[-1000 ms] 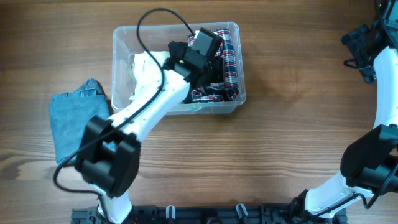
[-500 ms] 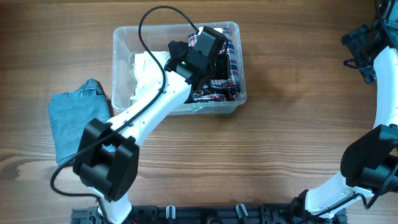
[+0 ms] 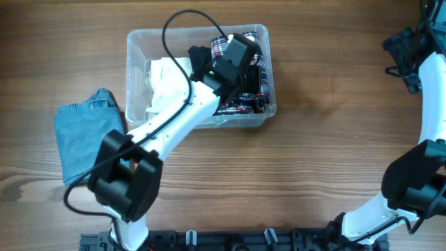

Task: Pack container
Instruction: 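Press the plaid shirt flat in the bin with the left gripper, then release the plaid shirt and move the left gripper to the blue jeans, then grasp the folded blue jeans edge with the left gripper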

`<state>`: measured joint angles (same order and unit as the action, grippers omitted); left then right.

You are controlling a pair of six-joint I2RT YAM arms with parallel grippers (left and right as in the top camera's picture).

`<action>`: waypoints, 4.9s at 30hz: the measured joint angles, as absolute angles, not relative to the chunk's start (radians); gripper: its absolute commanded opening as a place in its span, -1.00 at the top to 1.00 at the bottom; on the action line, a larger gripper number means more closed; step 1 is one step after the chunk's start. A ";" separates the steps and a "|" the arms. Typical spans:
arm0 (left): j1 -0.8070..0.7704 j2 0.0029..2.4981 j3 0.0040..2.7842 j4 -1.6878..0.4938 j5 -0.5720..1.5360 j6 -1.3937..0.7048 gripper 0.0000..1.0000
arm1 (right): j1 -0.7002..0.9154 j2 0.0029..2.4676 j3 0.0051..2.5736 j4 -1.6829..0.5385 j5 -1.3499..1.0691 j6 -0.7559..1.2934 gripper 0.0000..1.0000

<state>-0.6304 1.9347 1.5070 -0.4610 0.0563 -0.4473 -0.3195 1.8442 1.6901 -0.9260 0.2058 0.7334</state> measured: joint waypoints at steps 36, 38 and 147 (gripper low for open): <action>-0.617 1.868 1.517 -0.442 -0.077 -0.353 0.32 | -0.320 1.844 1.690 -0.926 0.206 0.733 -1.00; -0.612 1.868 1.517 -0.423 -0.084 -0.353 0.32 | -0.320 1.844 1.690 -0.926 0.206 0.733 -0.99; 0.610 1.710 1.143 -0.838 -0.036 0.117 -0.85 | -0.320 1.844 1.690 -0.919 0.206 0.733 -0.99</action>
